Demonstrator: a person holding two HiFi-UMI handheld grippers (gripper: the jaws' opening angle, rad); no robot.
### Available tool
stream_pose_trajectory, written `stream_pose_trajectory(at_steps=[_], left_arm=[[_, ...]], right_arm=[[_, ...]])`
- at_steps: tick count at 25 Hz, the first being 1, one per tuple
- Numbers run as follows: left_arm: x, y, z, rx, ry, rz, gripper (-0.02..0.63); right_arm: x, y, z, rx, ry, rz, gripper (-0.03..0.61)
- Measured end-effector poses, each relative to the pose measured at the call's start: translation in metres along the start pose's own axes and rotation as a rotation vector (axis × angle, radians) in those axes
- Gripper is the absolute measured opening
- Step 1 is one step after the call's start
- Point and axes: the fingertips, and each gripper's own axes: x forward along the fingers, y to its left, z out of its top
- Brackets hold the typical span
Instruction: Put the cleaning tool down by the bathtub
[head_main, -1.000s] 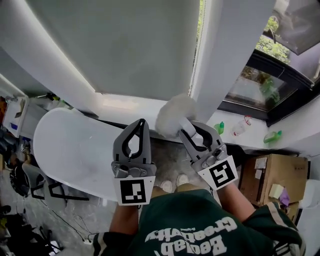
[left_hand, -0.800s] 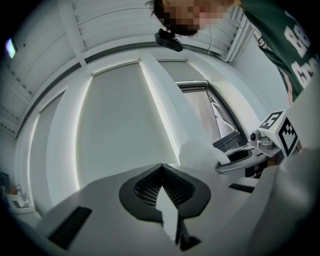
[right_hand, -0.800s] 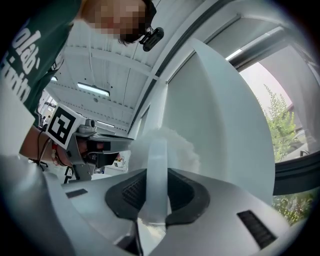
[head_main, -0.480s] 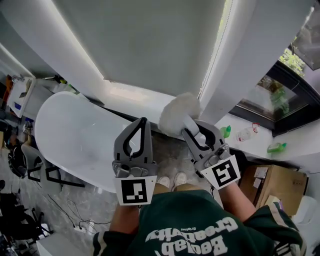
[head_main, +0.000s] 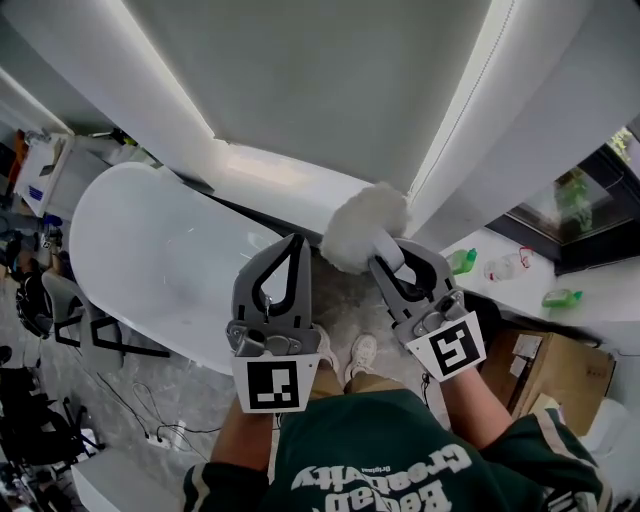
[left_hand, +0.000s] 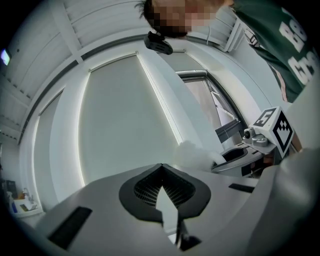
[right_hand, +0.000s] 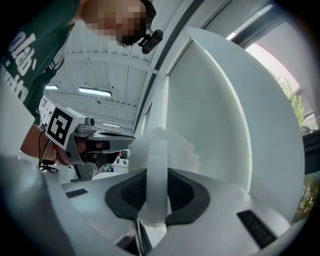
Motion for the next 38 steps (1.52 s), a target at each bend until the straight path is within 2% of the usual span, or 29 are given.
stream_pose_trajectory(at_steps=[8, 12, 19, 27, 33, 38], left_arm=[[0.004, 0.048, -0.044, -0.051, 0.009, 0.021, 0.006], [0.009, 0.07, -0.072, -0.041, -0.012, -0.007, 0.006], [0.018, 0.103, -0.122, -0.069, -0.023, -0.03, 0.006], [0.021, 0.125, -0.182, -0.091, 0.022, -0.045, 0.006], [0.029, 0.145, -0.22, -0.146, 0.052, -0.012, 0.007], [0.039, 0.151, -0.235, -0.159, 0.047, 0.022, 0.006]], right_arm=[[0.044, 0.012, -0.029, -0.011, 0.083, -0.009, 0.092], [0.075, 0.017, -0.044, -0.022, 0.101, -0.018, 0.092], [0.122, 0.03, -0.079, -0.038, 0.165, -0.025, 0.092], [0.158, 0.043, -0.126, -0.025, 0.208, -0.034, 0.092], [0.194, 0.043, -0.163, -0.038, 0.248, -0.009, 0.092], [0.212, 0.041, -0.192, -0.044, 0.269, 0.026, 0.092]])
